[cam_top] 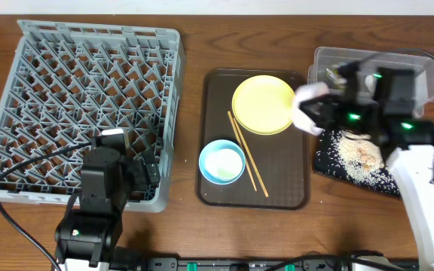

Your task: Sort waste into correct bins and load items into the dishwasher

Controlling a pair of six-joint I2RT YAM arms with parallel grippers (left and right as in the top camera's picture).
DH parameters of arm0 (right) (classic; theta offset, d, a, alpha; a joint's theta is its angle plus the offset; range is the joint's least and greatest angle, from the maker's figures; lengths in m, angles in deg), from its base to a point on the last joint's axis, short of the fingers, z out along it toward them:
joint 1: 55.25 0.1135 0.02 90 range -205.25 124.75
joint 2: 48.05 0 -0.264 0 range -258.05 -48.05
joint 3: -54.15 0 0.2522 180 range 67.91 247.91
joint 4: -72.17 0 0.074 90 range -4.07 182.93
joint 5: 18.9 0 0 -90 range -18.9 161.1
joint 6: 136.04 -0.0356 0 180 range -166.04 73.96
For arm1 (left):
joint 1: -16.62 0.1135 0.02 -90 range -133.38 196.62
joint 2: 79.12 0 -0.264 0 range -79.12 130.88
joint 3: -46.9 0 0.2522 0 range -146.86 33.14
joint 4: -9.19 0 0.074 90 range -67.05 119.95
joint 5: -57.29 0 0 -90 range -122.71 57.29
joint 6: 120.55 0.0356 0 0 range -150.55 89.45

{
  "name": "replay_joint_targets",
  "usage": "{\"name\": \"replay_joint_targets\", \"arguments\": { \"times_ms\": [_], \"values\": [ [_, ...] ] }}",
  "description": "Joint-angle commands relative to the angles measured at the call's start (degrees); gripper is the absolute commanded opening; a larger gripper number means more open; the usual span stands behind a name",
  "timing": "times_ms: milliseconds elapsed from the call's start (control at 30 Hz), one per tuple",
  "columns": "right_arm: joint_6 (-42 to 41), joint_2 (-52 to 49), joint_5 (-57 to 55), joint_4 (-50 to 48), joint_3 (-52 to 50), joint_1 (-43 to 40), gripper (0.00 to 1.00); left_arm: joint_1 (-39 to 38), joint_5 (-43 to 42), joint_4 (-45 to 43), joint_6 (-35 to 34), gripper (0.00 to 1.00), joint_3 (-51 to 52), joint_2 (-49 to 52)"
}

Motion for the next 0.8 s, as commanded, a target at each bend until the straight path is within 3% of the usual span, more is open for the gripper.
{"name": "replay_joint_targets", "arguments": {
  "times_ms": [0, 200, 600, 767],
  "values": [
    [12.5, -4.1, -19.3, -3.8, 4.3, 10.3, 0.01, 0.3, 0.0, 0.0, 0.1, 0.99, -1.2, 0.0],
    [19.8, -11.7, -34.4, -11.3, 4.3, 19.5, 0.01, 0.3, 0.0, 0.4, 0.1, 0.99, -1.2, 0.0],
    [20.4, -28.2, -34.9, -16.3, 4.3, 24.3, 0.01, 0.3, 0.1, 0.4, 0.1, 0.99, -1.2, 0.0],
    [20.4, -28.3, -34.0, -15.8, 4.3, 24.4, 0.2, 0.3, 0.1, 0.4, 0.1, 0.99, -1.2, 0.0]
  ]
}}
